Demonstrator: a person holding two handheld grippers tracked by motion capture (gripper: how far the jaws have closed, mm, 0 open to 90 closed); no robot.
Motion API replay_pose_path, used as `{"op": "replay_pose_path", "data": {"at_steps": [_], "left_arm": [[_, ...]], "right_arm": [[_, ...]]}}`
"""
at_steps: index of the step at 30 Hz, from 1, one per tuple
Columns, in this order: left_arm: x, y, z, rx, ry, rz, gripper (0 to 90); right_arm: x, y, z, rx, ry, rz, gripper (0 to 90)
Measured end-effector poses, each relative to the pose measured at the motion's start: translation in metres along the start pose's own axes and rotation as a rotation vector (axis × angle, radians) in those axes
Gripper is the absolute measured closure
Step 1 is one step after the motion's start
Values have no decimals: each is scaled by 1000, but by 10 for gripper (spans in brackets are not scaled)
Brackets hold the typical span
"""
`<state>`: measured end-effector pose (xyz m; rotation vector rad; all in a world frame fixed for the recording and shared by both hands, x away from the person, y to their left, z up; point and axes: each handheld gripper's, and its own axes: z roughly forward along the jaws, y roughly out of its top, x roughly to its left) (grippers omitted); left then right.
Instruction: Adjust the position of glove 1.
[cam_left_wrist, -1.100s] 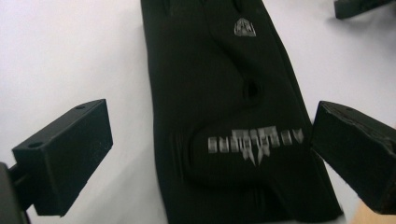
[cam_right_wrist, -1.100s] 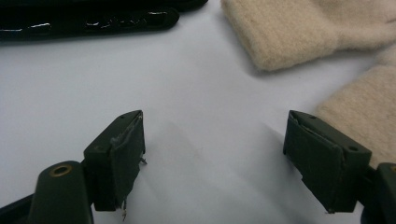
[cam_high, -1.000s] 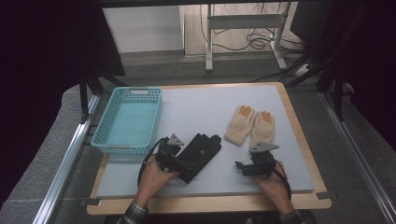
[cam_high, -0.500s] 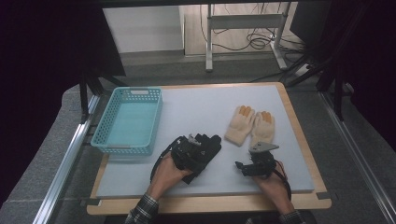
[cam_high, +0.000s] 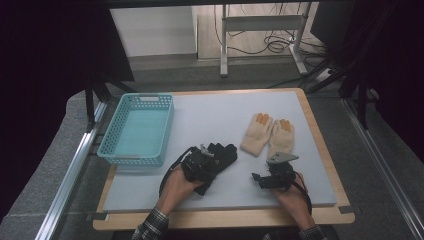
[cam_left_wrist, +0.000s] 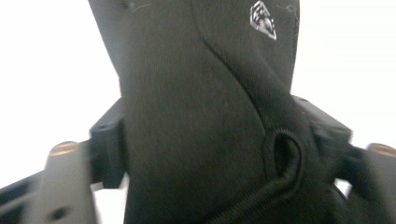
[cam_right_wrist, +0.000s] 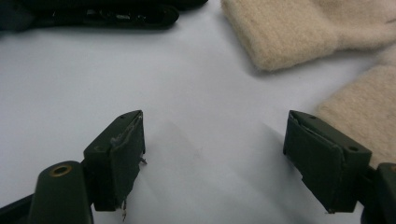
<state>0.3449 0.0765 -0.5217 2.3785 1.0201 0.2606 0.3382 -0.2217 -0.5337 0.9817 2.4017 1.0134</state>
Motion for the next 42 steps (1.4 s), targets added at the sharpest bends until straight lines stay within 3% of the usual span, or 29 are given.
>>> {"op": "replay_pose_path", "data": {"at_steps": [4, 9, 14, 24, 35, 42], "left_arm": [[6, -2, -3, -19, 17, -12, 533], [8, 0, -5, -18, 29, -4, 609], [13, 5, -9, -35, 38, -18, 620], [29, 26, -35, -65, 48, -36, 615], [55, 52, -66, -83, 98, -66, 612], [71, 58, -79, -85, 129, -93, 611]], "right_arm": [[0, 0, 0, 1, 0, 1, 203], [0, 0, 0, 1, 1, 2, 203], [0, 0, 0, 1, 1, 3, 202], [0, 0, 0, 0, 1, 3, 202], [0, 0, 0, 0, 2, 5, 202], [0, 0, 0, 0, 3, 6, 202]]}}
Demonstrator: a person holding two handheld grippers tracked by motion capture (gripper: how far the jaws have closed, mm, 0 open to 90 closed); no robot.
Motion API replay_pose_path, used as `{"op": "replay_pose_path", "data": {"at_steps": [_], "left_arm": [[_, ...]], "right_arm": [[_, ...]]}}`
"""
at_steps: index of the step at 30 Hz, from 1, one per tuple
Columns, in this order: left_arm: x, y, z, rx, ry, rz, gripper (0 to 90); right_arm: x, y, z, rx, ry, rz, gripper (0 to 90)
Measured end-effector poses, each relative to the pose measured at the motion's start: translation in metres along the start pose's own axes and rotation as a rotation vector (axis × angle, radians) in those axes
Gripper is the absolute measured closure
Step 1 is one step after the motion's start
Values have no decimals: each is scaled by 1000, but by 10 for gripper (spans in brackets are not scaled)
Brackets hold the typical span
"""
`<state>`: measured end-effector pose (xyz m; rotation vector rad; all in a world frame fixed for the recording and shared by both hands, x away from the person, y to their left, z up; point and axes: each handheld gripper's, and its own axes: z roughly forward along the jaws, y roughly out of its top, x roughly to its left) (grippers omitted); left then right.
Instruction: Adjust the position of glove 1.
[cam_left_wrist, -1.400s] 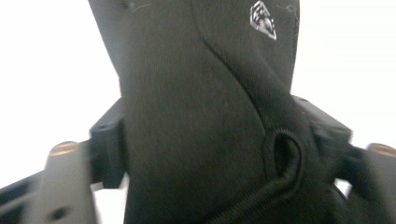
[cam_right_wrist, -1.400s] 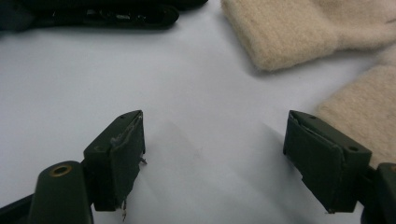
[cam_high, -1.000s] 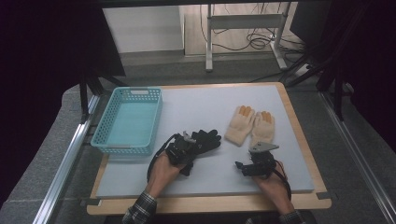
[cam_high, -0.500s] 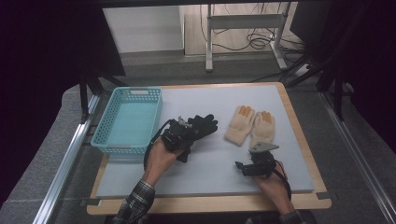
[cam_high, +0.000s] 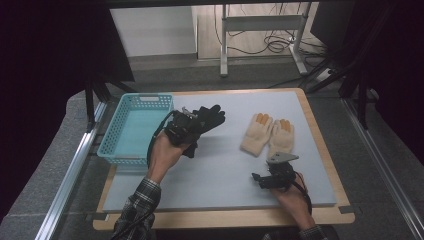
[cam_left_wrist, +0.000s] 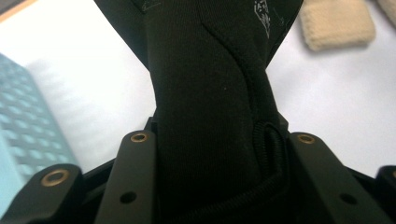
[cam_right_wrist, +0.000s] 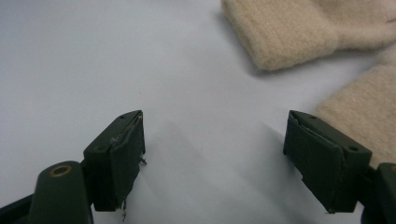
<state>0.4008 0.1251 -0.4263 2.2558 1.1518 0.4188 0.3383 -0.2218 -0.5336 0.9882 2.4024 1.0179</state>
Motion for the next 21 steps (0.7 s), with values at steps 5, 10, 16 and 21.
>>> {"op": "replay_pose_path", "data": {"at_steps": [5, 10, 16, 21], "left_arm": [[16, 2, -6, 7, 29, -30, 612], [35, -1, -13, 14, 61, -73, 612], [66, -10, -20, 21, 111, -141, 612], [85, -18, -23, 33, 141, -180, 611]], "right_arm": [[0, 0, 0, 0, -1, 0, 202], [0, 0, 0, 0, 0, 1, 202], [0, 0, 0, 0, 0, 0, 202], [0, 0, 0, 0, 0, 0, 202]]}}
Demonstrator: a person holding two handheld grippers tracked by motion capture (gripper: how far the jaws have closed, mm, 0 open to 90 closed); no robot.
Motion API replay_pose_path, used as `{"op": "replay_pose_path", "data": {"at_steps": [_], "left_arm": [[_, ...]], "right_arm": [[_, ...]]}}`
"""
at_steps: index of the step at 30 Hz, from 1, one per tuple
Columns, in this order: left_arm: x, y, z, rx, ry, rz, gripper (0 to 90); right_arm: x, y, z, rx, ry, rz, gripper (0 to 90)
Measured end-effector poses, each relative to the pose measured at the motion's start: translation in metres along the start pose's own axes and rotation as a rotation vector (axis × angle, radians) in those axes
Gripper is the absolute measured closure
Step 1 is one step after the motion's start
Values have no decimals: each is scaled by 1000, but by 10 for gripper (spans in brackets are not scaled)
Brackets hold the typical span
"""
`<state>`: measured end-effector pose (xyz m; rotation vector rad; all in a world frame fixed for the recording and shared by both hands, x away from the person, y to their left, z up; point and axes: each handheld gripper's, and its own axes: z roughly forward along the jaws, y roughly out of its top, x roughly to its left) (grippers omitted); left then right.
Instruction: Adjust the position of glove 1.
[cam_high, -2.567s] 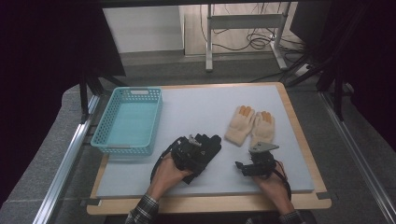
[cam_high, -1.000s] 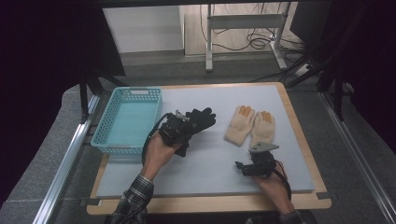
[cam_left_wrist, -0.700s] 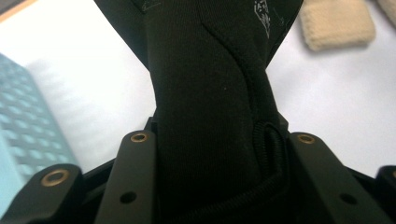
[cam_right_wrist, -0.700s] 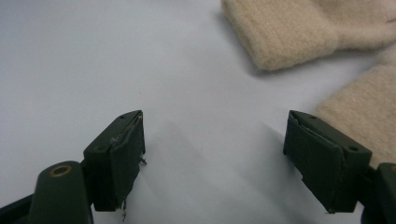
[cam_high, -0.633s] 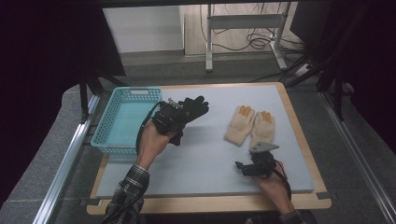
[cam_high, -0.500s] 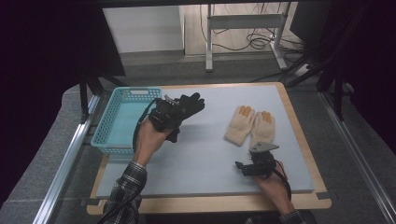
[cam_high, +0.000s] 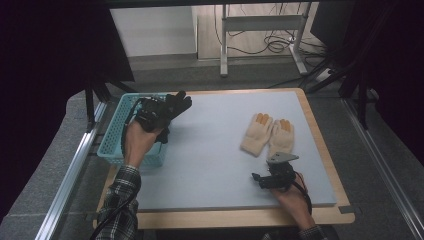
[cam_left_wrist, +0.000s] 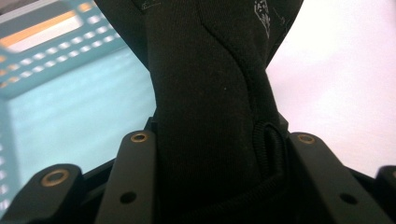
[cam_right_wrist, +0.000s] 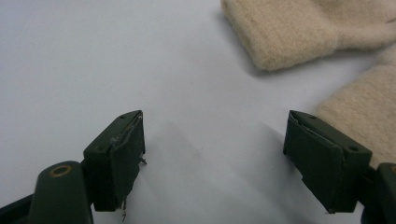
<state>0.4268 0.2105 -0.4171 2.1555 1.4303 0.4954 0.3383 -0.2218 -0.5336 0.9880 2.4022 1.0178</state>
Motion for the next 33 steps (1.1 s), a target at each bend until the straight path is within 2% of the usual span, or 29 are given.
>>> {"op": "replay_pose_path", "data": {"at_steps": [1, 3, 6, 7, 8, 10, 12, 20, 23, 24, 27, 30, 32, 33], "left_arm": [[9, -2, 0, 7, 15, -19, 611], [14, -4, 1, 12, 22, -30, 611], [36, -13, 3, 35, 54, -78, 610], [36, -13, 3, 35, 54, -78, 610], [41, -15, 5, 43, 62, -90, 610], [58, -22, 9, 78, 87, -121, 608], [61, -24, 10, 82, 91, -131, 607], [97, -41, 33, 178, 133, -205, 599], [101, -42, 38, 192, 138, -213, 593], [105, -42, 43, 218, 146, -220, 590], [108, -42, 49, 242, 153, -232, 585], [111, -45, 59, 291, 162, -237, 571], [113, -48, 65, 320, 196, -234, 553], [113, -48, 65, 320, 196, -234, 548]], "right_arm": [[0, 0, 0, 0, 0, 0, 202], [0, 0, 0, 0, 0, 0, 202], [0, 0, 0, 0, 0, 0, 202], [0, 0, 0, 0, 0, 0, 202], [0, 0, 0, 0, 0, 0, 202], [0, 0, 0, 0, 0, 0, 202], [0, 0, 0, 0, 1, 1, 202], [0, 0, 0, -1, 0, 1, 202], [0, 0, 0, -1, 0, 1, 201], [0, 0, 0, -1, 0, 1, 201], [0, 0, 0, -1, 0, 1, 201], [0, 0, 0, -1, 1, 1, 201], [0, 0, 0, 0, 1, -1, 201], [0, 0, 0, 0, 1, -1, 201]]}}
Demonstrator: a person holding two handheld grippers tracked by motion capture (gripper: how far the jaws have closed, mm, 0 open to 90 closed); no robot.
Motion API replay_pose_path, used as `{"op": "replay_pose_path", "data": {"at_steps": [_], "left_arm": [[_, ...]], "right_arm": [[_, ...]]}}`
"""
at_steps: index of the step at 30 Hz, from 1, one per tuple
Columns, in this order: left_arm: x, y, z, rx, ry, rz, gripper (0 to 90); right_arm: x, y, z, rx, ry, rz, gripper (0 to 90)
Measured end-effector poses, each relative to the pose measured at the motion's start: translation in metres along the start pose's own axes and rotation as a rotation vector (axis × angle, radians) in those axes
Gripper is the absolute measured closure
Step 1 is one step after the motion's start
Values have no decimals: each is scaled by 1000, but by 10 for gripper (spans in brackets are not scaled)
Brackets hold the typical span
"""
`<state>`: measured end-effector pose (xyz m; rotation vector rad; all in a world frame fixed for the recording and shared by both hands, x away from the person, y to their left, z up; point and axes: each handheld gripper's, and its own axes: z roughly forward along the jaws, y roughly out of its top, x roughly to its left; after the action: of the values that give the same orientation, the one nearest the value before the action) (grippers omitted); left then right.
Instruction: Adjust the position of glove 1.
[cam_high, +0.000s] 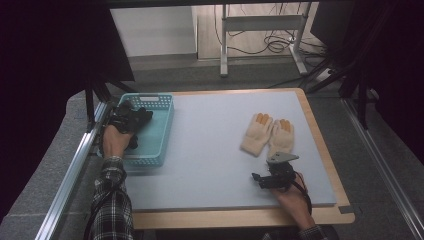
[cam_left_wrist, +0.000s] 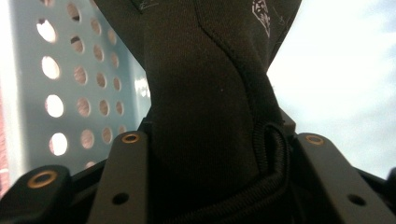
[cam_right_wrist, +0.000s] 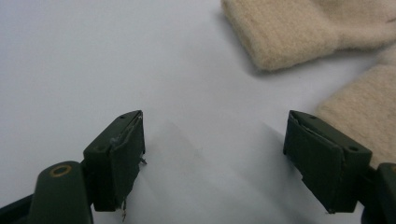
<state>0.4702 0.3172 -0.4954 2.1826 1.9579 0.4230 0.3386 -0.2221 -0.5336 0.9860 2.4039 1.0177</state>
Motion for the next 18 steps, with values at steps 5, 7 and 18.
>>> {"op": "replay_pose_path", "data": {"at_steps": [5, 7, 18], "left_arm": [[4, -3, 7, 30, 26, -3, 443], [4, -4, 7, 39, 41, 8, 352], [4, -5, -18, -34, -37, 14, 106]], "right_arm": [[0, 0, 0, 0, 0, 0, 201], [0, 0, 0, 0, 0, 0, 201], [0, 0, 0, 0, 0, 2, 201]]}}
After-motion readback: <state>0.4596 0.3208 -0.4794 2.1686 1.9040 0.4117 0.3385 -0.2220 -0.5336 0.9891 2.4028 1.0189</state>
